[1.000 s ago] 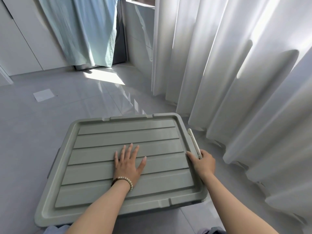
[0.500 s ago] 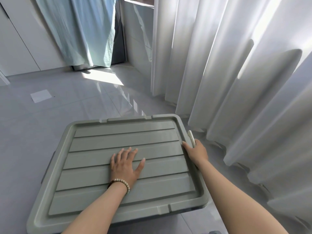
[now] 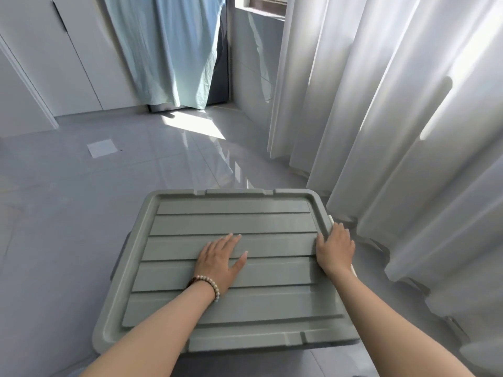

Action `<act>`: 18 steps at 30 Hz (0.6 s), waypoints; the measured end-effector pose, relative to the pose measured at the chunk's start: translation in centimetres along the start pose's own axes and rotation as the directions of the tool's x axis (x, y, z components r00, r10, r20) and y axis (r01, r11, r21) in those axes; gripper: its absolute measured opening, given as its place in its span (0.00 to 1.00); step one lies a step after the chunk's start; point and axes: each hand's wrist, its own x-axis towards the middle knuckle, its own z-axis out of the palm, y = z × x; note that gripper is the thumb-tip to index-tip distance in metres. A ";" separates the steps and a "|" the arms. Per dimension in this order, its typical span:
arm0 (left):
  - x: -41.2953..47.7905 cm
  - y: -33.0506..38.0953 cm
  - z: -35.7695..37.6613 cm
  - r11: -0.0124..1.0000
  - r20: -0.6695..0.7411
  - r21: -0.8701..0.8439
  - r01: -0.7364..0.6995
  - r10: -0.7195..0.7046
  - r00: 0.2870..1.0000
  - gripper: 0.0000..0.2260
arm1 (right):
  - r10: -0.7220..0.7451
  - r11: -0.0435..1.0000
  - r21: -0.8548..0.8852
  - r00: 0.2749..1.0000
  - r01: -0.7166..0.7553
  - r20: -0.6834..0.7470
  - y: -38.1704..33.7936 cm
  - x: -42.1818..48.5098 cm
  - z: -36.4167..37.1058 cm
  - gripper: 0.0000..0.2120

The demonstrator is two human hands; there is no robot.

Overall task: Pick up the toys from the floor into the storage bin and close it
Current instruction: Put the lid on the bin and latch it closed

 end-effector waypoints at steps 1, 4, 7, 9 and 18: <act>-0.2 -1.4 -0.9 1.000 -0.028 -0.013 0.024 -0.025 0.999 0.54 | -0.079 0.997 0.008 0.997 0.079 -0.004 -1.1 -0.5 0.2 0.26; -0.9 -6.6 -3.9 0.985 -0.172 -0.031 0.169 -0.172 0.970 0.37 | -0.348 0.937 0.054 0.935 0.345 0.063 -5.6 -2.7 1.5 0.27; -2.4 -12.1 -5.9 0.916 -0.263 -0.124 0.380 -0.400 0.878 0.31 | -0.541 0.841 0.114 0.825 0.529 0.164 -10.5 -6.4 3.4 0.27; -3.5 -15.0 -6.4 0.805 -0.127 -0.244 0.541 -0.579 0.805 0.37 | -0.615 0.785 0.120 0.739 0.608 0.275 -13.6 -8.6 5.1 0.29; -4.9 -19.4 -4.4 0.479 0.538 -0.425 0.768 -0.549 0.640 0.50 | -0.661 0.707 0.238 0.503 0.666 0.558 -26.8 -14.5 11.2 0.24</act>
